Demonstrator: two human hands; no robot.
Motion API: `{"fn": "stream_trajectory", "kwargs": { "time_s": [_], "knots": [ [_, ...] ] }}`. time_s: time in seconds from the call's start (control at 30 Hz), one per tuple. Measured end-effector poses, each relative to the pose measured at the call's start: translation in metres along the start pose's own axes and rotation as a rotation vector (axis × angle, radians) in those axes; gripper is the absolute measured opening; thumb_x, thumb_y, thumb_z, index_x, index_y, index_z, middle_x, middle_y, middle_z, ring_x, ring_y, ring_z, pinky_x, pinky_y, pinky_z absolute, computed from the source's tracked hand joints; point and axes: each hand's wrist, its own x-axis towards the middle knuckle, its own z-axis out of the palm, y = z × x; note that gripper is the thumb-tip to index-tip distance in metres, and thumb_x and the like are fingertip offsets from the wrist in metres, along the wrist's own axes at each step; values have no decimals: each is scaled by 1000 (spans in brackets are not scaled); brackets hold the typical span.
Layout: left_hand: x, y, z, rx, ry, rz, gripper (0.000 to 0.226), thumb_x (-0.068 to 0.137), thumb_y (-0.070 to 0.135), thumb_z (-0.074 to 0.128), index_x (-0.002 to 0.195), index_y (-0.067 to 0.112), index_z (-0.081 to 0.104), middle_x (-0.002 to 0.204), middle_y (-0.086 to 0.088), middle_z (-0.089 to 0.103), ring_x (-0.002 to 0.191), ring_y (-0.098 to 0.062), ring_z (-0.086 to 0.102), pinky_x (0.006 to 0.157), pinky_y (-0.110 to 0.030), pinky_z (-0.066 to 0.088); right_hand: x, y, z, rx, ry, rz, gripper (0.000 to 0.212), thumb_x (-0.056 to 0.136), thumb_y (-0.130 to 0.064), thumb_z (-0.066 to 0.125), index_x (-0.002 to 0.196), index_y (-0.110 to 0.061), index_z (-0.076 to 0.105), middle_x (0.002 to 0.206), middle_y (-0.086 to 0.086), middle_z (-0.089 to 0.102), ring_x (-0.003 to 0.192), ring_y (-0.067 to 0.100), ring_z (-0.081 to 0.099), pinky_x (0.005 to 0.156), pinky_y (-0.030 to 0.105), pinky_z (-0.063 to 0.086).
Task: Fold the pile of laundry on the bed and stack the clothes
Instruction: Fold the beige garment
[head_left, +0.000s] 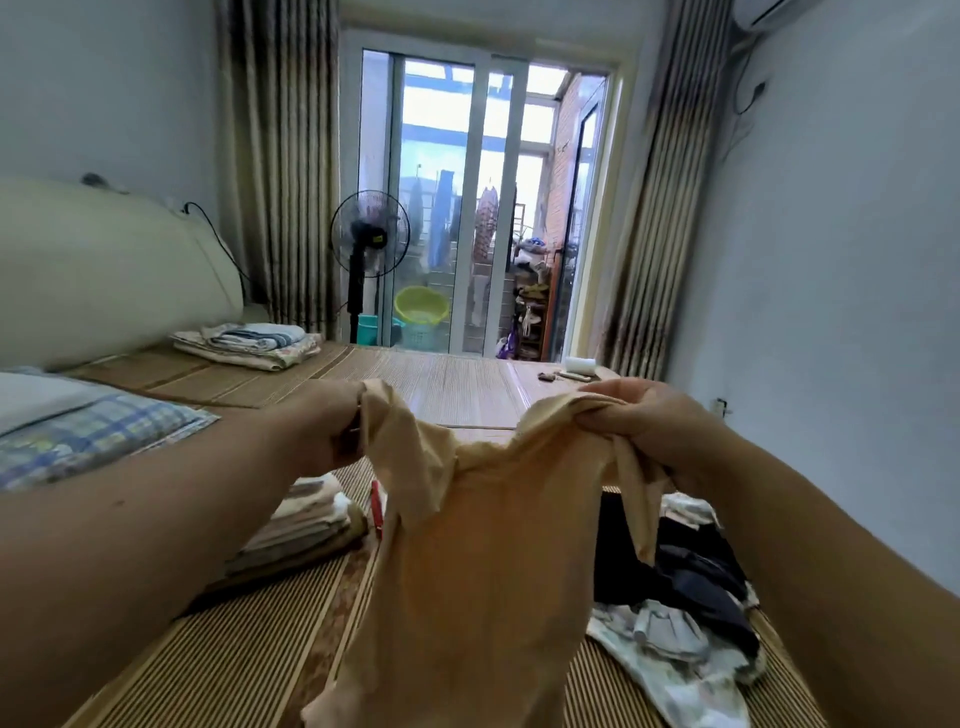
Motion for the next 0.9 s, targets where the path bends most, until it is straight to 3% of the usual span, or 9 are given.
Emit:
{"fn": "stream_trajectory", "kwargs": {
  "time_s": [0.1,0.17,0.33,0.43,0.53,0.63,0.73,0.83,0.9],
  "knots": [
    [-27,10,32,45,-148,50,26,91,4,48,111,-5,62,103,-24,60,88,-32,62,79,-40,55,0,-10,33,-277,-63,-149,57,76,-32,79,126,-41,54,95,-14,63,83,5,66,70,19,54],
    [-40,13,56,100,-241,120,25,95,3,44,111,-3,62,96,-21,60,85,-31,59,77,-39,53,0,-14,56,-347,-113,-230,63,76,-37,78,130,-47,47,93,-18,61,79,-2,63,63,10,49],
    [-62,5,68,124,-315,294,12,93,17,59,101,16,67,96,-8,66,89,-22,64,79,-38,54,2,-7,69,-289,109,-382,7,81,-32,73,87,-29,71,80,-9,70,74,4,64,65,21,48],
    [-57,-29,52,186,-360,409,48,86,38,68,129,33,49,120,8,57,116,-13,54,92,-30,48,-2,-11,58,-130,78,-367,5,84,-28,72,85,-24,73,77,-7,72,70,3,66,65,20,53],
    [-42,-88,40,595,-407,379,97,61,46,82,144,46,31,130,22,51,122,-2,49,95,-20,45,-4,-18,46,70,57,-345,1,84,-21,71,84,-21,73,81,2,73,75,13,67,74,34,57],
    [-31,-144,32,949,-344,227,42,57,51,65,96,36,67,93,15,70,91,-4,65,79,-20,50,-6,-24,29,212,77,-350,8,87,-15,66,81,-20,70,76,0,69,68,11,64,64,28,54],
    [-27,-168,12,1000,-234,124,26,60,42,53,58,17,54,57,6,59,60,-8,55,52,-18,37,-8,-17,8,207,155,-330,7,88,-15,65,84,-18,70,75,-2,69,66,8,64,61,23,53],
    [-25,-156,-17,866,-105,87,14,70,24,65,61,15,61,59,4,61,60,-10,56,52,-21,35,-4,9,-14,159,297,-197,4,88,-17,67,89,-18,71,84,6,71,73,18,65,69,33,55],
    [-26,-138,-32,763,2,167,24,62,30,63,75,12,70,69,1,65,66,-14,57,56,-25,36,0,34,-25,90,384,-95,4,87,-20,68,89,-18,71,88,10,71,78,23,66,73,38,55]
  ]
}}
